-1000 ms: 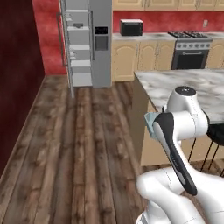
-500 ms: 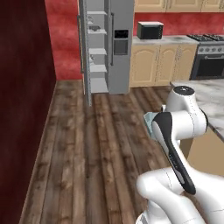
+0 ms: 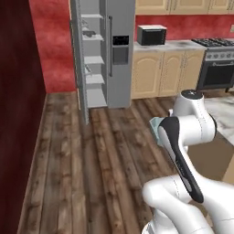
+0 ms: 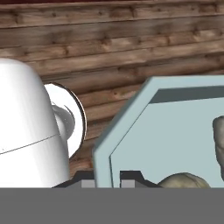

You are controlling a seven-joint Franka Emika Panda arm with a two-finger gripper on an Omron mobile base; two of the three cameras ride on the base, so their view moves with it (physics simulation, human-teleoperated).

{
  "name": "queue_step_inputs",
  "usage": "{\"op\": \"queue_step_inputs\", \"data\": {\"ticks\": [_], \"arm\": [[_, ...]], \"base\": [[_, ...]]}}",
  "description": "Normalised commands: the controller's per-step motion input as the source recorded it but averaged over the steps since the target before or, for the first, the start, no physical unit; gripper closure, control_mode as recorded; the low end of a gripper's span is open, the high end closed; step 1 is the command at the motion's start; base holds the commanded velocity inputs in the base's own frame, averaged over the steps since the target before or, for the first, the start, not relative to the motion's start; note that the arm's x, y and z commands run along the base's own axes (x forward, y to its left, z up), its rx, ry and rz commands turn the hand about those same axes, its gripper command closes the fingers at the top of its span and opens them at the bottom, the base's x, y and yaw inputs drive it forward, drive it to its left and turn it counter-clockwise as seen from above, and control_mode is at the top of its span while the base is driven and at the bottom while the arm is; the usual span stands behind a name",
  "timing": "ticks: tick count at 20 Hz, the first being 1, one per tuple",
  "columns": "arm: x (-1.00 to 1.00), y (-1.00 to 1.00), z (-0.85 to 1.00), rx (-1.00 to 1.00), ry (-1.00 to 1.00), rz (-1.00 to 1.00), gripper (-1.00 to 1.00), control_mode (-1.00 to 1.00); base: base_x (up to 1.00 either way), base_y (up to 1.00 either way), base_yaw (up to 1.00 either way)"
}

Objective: Place two dumplings into each of the tupperware containers and then place the containers in the fridge.

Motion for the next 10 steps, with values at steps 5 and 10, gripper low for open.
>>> {"op": "queue_step_inputs", "data": {"ticks": [5, 10], "arm": [[0.00, 0.00, 0.00, 0.00, 0.00, 0.00, 1.00, 1.00], [0.00, 0.00, 0.00, 0.00, 0.00, 0.00, 1.00, 1.00]], "base": [[1.00, -0.03, -0.04], [1.00, -0.06, 0.01]]}}
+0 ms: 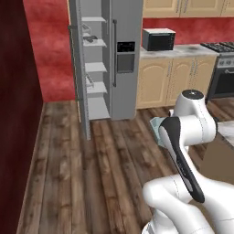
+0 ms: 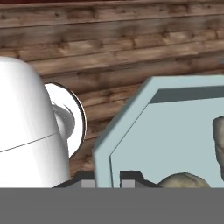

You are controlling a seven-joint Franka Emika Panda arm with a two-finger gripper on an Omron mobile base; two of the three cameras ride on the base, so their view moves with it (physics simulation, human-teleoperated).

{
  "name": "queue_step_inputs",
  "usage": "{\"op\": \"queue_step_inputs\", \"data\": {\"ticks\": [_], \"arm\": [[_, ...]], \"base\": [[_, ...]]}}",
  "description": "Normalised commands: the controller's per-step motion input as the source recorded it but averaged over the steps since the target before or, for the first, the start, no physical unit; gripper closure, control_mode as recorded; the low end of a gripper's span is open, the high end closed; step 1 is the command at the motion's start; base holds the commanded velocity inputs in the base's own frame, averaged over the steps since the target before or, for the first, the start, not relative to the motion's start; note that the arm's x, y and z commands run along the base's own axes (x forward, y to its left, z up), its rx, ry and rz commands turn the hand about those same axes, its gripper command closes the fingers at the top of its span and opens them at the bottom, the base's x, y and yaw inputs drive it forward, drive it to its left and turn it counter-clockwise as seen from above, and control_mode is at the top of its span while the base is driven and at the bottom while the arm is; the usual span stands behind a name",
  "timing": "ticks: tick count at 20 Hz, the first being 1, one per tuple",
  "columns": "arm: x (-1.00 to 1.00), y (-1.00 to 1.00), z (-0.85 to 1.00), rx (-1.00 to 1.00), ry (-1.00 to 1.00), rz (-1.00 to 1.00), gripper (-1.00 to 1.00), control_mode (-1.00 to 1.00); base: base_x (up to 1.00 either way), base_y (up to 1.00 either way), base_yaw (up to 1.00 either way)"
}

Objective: Place two dumplings into each of the tupperware containers and then place the containers in the fridge.

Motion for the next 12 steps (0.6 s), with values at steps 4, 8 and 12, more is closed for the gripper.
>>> {"op": "queue_step_inputs", "data": {"ticks": [4, 8, 12], "arm": [[0.00, 0.00, 0.00, 0.00, 0.00, 0.00, 1.00, 1.00], [0.00, 0.00, 0.00, 0.00, 0.00, 0.00, 1.00, 1.00], [0.00, 0.00, 0.00, 0.00, 0.00, 0.00, 1.00, 1.00]], "base": [[1.00, -0.02, 0.04], [1.00, -0.06, 0.05], [1.00, -0.12, 0.09]]}}
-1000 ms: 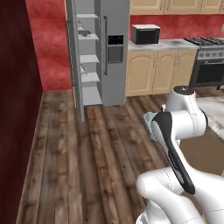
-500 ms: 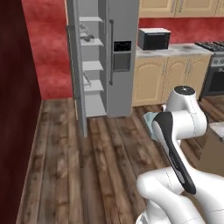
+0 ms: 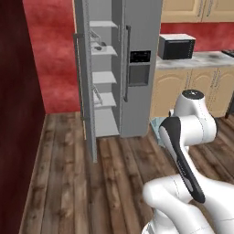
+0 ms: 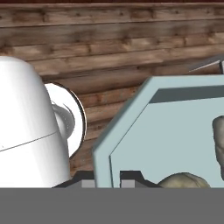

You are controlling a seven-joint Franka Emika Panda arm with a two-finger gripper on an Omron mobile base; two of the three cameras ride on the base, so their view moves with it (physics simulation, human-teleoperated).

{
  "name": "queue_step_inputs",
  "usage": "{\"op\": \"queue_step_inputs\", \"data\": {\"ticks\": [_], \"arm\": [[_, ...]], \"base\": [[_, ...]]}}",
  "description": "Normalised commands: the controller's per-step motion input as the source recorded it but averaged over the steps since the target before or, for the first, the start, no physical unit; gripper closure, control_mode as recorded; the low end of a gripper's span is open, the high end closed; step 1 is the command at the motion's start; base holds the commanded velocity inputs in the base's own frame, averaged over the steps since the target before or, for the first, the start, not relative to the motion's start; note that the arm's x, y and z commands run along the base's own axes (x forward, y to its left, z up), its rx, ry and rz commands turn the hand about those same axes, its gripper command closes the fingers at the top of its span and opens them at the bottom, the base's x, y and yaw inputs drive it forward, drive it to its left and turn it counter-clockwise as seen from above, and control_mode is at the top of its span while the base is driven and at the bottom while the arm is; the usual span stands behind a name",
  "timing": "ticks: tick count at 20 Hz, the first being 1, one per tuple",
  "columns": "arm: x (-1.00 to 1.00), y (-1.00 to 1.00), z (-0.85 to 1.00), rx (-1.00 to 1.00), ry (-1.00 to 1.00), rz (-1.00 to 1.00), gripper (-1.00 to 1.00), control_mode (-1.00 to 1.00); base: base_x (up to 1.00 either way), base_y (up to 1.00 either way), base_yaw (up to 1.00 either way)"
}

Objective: Place two dumplings into each of the tupperware containers and then place the containers in the fridge.

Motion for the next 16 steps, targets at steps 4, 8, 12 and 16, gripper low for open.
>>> {"op": "queue_step_inputs", "data": {"ticks": [4, 8, 12, 16], "arm": [[0.00, 0.00, 0.00, 0.00, 0.00, 0.00, 1.00, 1.00], [0.00, 0.00, 0.00, 0.00, 0.00, 0.00, 1.00, 1.00], [0.00, 0.00, 0.00, 0.00, 0.00, 0.00, 1.00, 1.00], [0.00, 0.00, 0.00, 0.00, 0.00, 0.00, 1.00, 1.00]], "base": [[1.00, -0.12, 0.16], [1.00, -0.51, 0.26], [1.00, -0.66, 0.35], [1.00, -0.78, 0.33]]}}
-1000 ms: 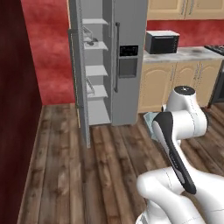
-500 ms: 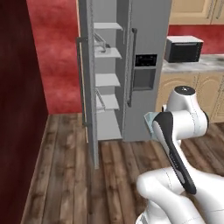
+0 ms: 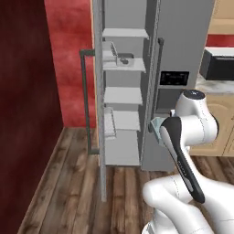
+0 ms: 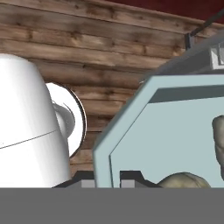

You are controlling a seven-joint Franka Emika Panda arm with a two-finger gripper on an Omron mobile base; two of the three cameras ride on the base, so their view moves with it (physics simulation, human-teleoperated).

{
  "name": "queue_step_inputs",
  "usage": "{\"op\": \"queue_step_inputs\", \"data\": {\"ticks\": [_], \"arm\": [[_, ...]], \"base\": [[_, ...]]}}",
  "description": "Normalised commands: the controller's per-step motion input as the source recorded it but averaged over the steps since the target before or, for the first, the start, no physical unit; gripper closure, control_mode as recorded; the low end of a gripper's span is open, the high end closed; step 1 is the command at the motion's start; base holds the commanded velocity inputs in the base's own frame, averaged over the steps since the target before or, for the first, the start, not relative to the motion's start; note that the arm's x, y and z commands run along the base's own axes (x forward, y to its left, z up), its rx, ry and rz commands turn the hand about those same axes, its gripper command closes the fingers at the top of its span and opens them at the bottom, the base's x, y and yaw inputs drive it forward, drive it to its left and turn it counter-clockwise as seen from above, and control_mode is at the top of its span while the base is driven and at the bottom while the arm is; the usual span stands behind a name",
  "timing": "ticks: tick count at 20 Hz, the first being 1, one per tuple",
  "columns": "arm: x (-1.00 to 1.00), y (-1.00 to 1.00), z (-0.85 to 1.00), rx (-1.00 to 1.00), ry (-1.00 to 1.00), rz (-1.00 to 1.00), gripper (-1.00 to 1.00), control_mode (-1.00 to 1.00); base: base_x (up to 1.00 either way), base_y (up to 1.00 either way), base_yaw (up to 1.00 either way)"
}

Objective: Place two dumplings into each of the tupperware containers and then place the containers in the fridge.

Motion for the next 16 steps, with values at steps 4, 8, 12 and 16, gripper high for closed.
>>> {"op": "queue_step_inputs", "data": {"ticks": [4, 8, 12, 16], "arm": [[0.00, 0.00, 0.00, 0.00, 0.00, 0.00, 1.00, 1.00], [0.00, 0.00, 0.00, 0.00, 0.00, 0.00, 1.00, 1.00], [0.00, 0.00, 0.00, 0.00, 0.00, 0.00, 1.00, 1.00], [0.00, 0.00, 0.00, 0.00, 0.00, 0.00, 1.00, 1.00]], "base": [[0.96, -0.82, 0.30], [0.76, -0.44, 0.29], [0.68, -0.16, 0.24], [0.75, -0.18, 0.15]]}}
